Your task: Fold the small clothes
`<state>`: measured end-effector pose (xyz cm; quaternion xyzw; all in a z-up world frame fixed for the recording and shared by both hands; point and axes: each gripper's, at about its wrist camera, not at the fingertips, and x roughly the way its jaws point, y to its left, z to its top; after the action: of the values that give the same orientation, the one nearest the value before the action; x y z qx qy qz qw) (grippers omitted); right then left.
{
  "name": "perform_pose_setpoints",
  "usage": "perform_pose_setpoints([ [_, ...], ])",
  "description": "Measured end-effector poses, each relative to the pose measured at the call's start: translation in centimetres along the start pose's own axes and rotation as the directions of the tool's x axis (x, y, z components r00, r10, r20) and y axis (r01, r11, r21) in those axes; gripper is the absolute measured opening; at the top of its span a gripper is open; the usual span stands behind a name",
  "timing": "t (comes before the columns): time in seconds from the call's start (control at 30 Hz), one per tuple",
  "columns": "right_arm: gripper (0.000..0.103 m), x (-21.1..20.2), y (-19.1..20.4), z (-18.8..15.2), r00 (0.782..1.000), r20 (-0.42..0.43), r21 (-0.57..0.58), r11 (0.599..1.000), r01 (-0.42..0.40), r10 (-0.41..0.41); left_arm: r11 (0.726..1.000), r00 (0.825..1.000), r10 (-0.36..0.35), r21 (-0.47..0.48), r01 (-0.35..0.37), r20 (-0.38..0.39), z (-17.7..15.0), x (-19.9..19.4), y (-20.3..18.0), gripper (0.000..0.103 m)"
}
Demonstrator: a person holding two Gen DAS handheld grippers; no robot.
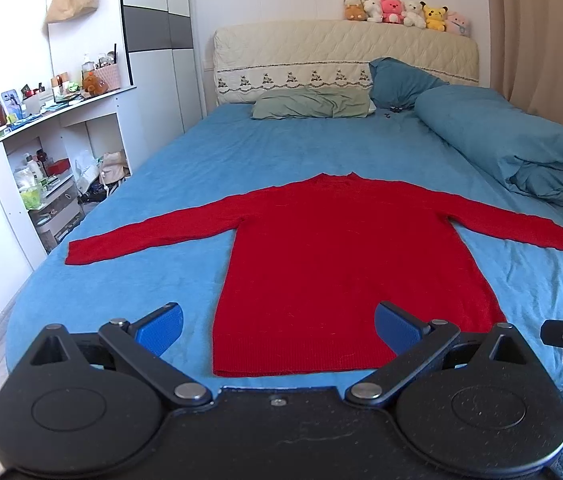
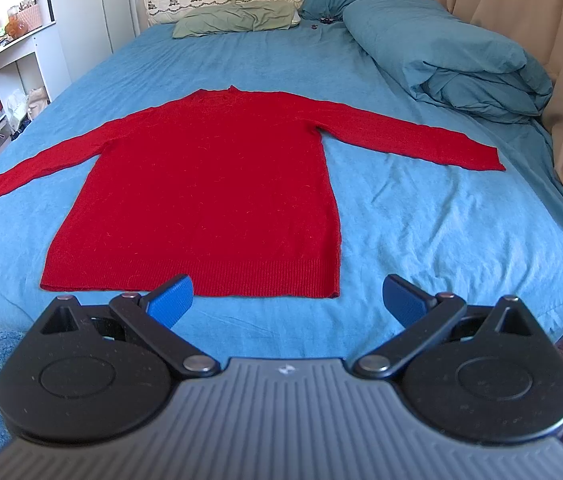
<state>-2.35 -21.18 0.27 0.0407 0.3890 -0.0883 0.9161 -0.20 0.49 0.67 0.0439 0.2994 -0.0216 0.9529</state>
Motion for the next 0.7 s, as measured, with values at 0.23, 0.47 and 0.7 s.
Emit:
perform_pose_setpoints([
  [0.23,0.103,0.01,0.03,0.05,1.000,0.000,0.000,1.000,0.001,-0.001,1.000,1.000,0.001,0.000,-0.001,0.000,-0.05,0.01,-0.01,0.103],
  [0.47,0.103,-0.35,0.30,0.11,1.000,0.003,0.000,1.000,0.002,-0.002,1.000,1.000,0.001,0.000,-0.001,0.000,-0.06,0.03,-0.07,0.103],
  [0.7,0.103,-0.47,0.41,0.16,1.000,0.004,0.001,1.000,0.002,-0.002,1.000,1.000,0.002,0.000,-0.002,0.000,-0.04,0.03,-0.07,0.103],
])
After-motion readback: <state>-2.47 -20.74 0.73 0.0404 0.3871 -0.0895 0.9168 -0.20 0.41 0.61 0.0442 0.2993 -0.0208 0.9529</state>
